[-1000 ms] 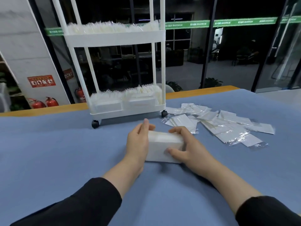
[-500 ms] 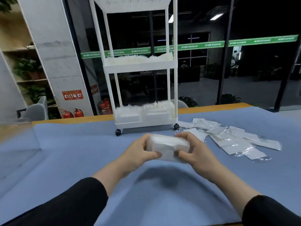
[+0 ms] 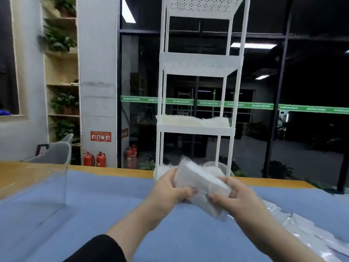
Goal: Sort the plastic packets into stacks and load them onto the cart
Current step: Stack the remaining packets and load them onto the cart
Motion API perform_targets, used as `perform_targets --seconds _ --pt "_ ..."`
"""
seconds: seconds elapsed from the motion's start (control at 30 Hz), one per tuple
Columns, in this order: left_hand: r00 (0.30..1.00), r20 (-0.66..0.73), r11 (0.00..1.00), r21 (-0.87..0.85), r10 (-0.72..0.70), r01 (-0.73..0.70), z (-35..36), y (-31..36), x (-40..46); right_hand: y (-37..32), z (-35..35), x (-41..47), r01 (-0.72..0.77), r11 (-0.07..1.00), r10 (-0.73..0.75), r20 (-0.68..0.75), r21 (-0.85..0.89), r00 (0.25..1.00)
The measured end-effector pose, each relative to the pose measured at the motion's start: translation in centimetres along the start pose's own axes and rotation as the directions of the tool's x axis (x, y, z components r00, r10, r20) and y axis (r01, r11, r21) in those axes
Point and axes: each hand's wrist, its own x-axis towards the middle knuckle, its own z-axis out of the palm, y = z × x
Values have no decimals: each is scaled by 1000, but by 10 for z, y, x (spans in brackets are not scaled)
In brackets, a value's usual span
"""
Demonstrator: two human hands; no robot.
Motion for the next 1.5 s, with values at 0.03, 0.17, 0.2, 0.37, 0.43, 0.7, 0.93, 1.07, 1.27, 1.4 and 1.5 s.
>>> perform_targets --seconds 0.03,0.17,0.2,0.37,0.43,0.7,0.93,1.07,1.27,1.4,1.5 --pt "1000 10 1000 -4 4 -4 -6 4 9 -8 -6 9 0 999 2 33 -47 999" --pt "997 76 998 54 26 -30 -18 17 56 -39 -31 55 5 968 41 179 -252 983" --pt "995 91 998 61 29 -34 -18 17 70 -43 -36 68 10 961 47 199 -278 979" --pt "980 198 996 86 -1 -17 -14 23 145 -44 -63 135 -5 915 92 198 -403 976" --pt "979 201 994 113 -32 9 -10 34 168 -48 -73 160 -46 905 132 177 -422 975" --pt "967 169 979 103 -189 173 -5 117 215 -104 -96 206 -208 960 230 103 -186 968" --pt "909 104 912 -30 -403 408 1 180 214 -157 -110 205 -380 919 377 -53 -102 925" --pt "890 62 887 -76 -451 455 5 191 208 -170 -109 209 -389 912 393 6 -130 919" --pt "882 -14 876 -123 -472 466 -5 191 214 -174 -95 224 -374 891 392 20 -256 920" --pt "888 -45 889 -41 -458 456 -25 185 224 -175 -76 245 -416 867 415 -63 -275 907" --pt "899 -119 905 4 -422 426 -44 182 240 -178 -70 267 -445 858 419 -151 -258 895"
